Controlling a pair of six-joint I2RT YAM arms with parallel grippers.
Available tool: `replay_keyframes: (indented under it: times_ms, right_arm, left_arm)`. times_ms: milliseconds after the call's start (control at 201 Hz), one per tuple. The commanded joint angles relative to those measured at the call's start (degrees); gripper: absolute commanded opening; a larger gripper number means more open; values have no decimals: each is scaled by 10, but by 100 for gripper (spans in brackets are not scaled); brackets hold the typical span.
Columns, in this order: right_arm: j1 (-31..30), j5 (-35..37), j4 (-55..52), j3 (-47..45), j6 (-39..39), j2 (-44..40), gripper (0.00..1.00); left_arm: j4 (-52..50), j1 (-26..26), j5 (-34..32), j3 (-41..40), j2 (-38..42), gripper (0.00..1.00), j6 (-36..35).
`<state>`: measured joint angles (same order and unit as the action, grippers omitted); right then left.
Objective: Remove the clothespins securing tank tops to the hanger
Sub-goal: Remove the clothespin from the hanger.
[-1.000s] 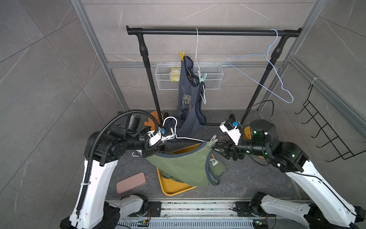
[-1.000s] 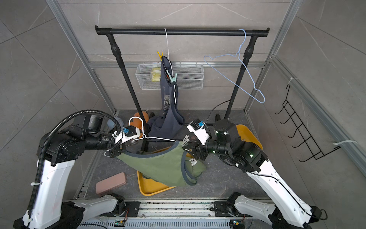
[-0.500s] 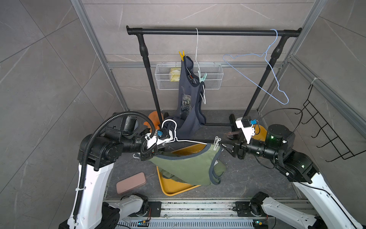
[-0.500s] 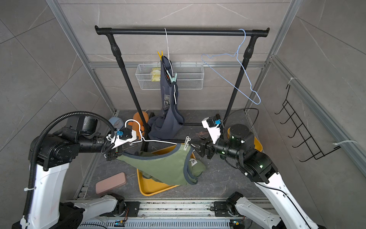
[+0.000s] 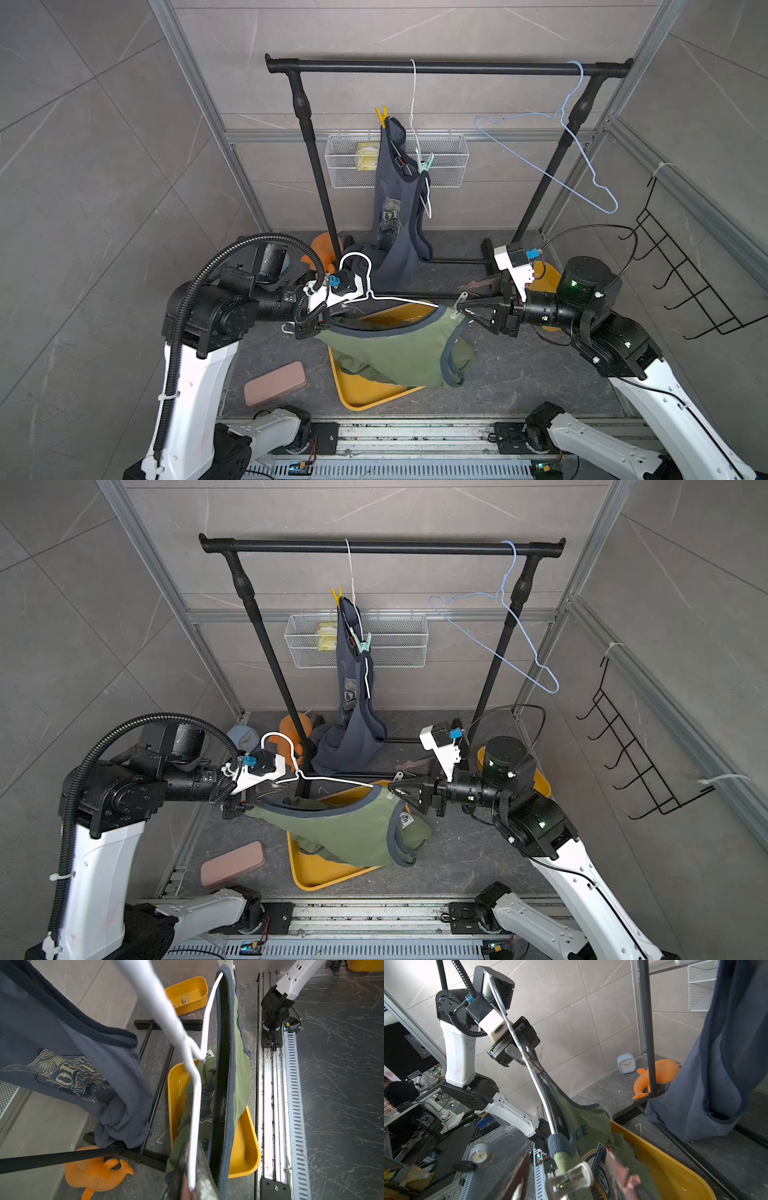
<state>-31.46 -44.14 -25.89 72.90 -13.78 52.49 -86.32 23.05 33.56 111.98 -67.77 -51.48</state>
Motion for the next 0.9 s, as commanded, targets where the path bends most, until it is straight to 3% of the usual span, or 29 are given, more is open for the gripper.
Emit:
replay_keyframes:
  times_ms: [0, 105, 493, 577, 657, 776, 891]
  right_arm:
    - [3, -28, 21, -8, -8, 2, 57]
    - [4, -38, 28, -6, -12, 6, 51]
    - [3, -45, 17, -4, -3, 5, 0]
    - [3, -22, 10, 2, -1, 1, 0]
    - [3, 59, -15, 14, 0, -3, 0]
    - [3, 274, -70, 35, -2, -5, 0]
    - [3, 389, -95, 22, -7, 7, 0]
  left_arm:
    - [-4, -1, 39, 24, 0, 0, -6]
    - [-3, -1, 40, 23, -2, 0, -6]
    - [-2, -1, 34, 3, 0, 0, -13]
    - [0, -1, 32, -3, 0, 0, -14]
    - [7, 0, 28, -12, -1, 0, -13]
    - [18, -1, 21, -27, -4, 0, -10]
    - [26, -1, 19, -33, -8, 0, -10]
